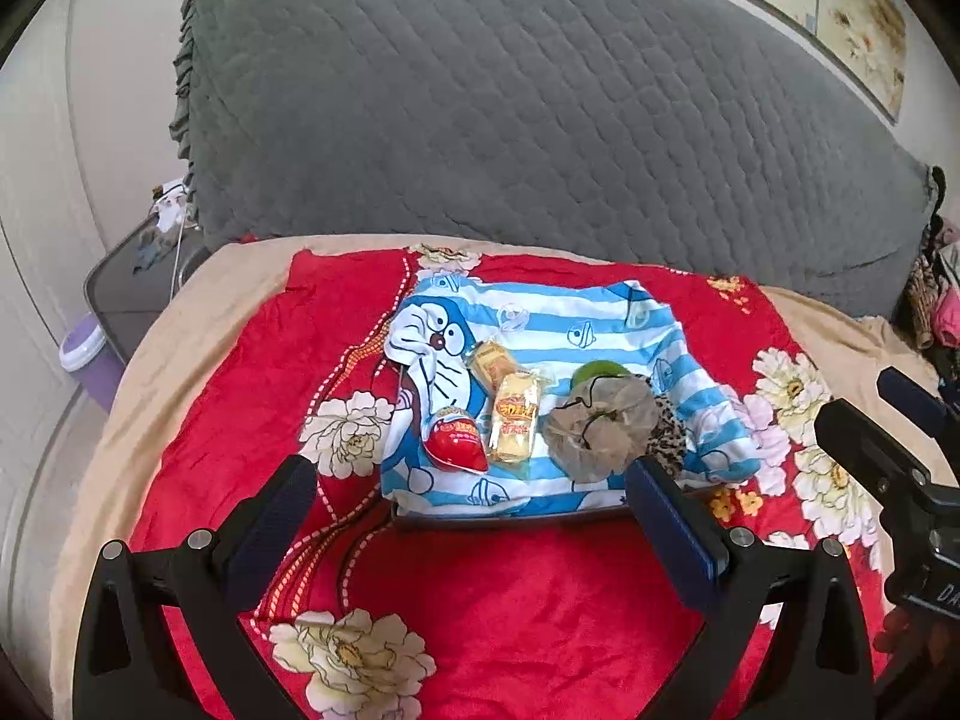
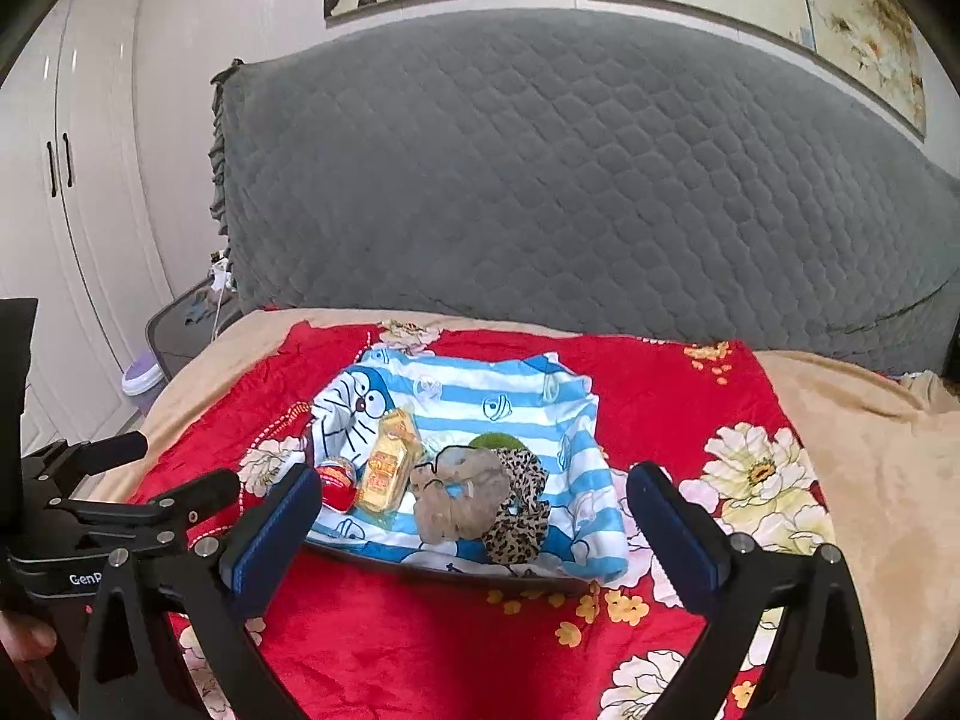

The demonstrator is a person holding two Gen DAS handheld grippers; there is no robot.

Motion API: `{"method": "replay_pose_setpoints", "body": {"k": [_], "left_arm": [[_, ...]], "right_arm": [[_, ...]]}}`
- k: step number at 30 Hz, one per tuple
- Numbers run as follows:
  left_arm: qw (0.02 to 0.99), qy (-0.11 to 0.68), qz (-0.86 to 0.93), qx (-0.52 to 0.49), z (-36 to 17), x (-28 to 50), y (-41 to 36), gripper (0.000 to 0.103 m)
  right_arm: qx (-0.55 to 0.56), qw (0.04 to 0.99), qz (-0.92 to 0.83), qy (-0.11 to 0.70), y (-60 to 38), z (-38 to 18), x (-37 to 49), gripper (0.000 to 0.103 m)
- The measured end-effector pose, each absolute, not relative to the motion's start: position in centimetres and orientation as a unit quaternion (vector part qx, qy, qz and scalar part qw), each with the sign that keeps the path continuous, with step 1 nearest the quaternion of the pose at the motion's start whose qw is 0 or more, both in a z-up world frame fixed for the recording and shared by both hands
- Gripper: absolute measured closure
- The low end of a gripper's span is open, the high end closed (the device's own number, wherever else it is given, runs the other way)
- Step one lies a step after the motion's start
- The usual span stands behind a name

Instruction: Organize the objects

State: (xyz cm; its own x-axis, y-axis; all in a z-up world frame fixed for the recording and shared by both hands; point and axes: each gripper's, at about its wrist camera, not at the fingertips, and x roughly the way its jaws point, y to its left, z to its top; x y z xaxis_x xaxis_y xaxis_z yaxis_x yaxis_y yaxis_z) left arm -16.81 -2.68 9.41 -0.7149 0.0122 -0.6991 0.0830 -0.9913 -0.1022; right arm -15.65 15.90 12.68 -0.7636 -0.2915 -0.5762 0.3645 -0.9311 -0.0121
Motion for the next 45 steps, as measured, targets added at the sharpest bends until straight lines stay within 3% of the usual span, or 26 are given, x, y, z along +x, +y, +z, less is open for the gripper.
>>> {"method": "replay_pose_setpoints", "body": {"k": [19,45], "left_arm": [[0.027,0.056,-0.936,0.345,13.5,-11.2,-2.4,0.001],[0.022,0.037,-0.941,0.335,12.6,-4.6,-0.8,0.001]], "right_arm": [[0.256,0.181,-0.948,0.061,16.6,17.3,-10.4,0.001],[0.253,0.162,-0.951,0.066,19.0,16.9,-4.2,0.001]]}}
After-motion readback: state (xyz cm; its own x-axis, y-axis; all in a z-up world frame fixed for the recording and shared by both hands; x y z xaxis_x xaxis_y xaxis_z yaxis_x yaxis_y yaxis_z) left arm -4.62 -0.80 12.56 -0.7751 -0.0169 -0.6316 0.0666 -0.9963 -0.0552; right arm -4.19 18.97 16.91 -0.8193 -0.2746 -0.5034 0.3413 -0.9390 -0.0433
